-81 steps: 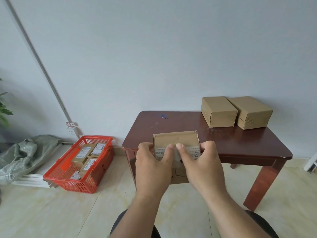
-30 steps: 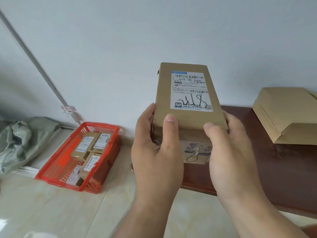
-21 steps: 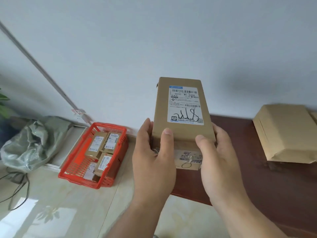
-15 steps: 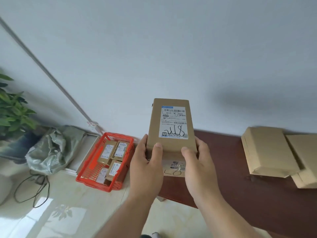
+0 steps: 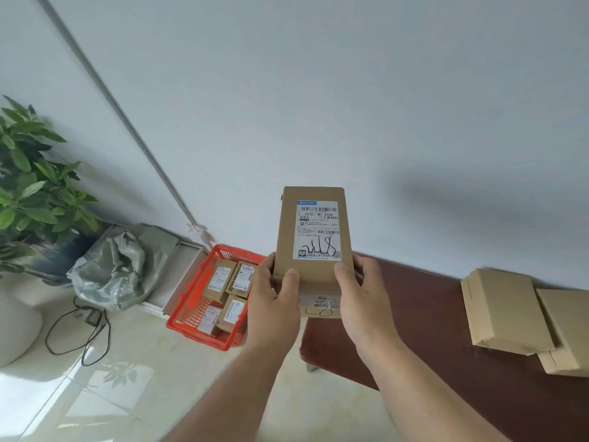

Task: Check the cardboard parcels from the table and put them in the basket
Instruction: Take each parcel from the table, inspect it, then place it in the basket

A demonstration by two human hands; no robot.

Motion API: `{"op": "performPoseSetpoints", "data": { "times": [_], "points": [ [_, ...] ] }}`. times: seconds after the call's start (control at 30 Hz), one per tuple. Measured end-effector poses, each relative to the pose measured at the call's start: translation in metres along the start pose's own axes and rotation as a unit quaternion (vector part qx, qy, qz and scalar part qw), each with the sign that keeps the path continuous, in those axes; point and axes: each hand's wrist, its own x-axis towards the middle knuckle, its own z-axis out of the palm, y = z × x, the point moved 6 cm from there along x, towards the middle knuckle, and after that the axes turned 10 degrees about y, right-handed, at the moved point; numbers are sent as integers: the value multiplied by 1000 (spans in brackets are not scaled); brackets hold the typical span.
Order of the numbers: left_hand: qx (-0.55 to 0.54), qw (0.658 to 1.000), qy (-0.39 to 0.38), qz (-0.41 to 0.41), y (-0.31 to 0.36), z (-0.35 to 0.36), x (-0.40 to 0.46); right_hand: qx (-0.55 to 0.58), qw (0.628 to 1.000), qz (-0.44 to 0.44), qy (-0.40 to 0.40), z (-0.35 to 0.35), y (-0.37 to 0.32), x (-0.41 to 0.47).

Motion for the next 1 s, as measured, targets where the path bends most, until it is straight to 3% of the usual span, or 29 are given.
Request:
{"op": "performPoseSetpoints", "data": {
  "times": [0.4,0.7,1.0],
  "points": [
    [17,999,-23,-20,-4,-178,142,18,998,52,4,213,3,-49],
    [78,994,-21,-68,-47,-204,219,1,993,111,-30,289,53,-20],
    [162,978,-14,-131,-143,-215,324,-42,984,158,-69,376,147,48]
  ]
}}
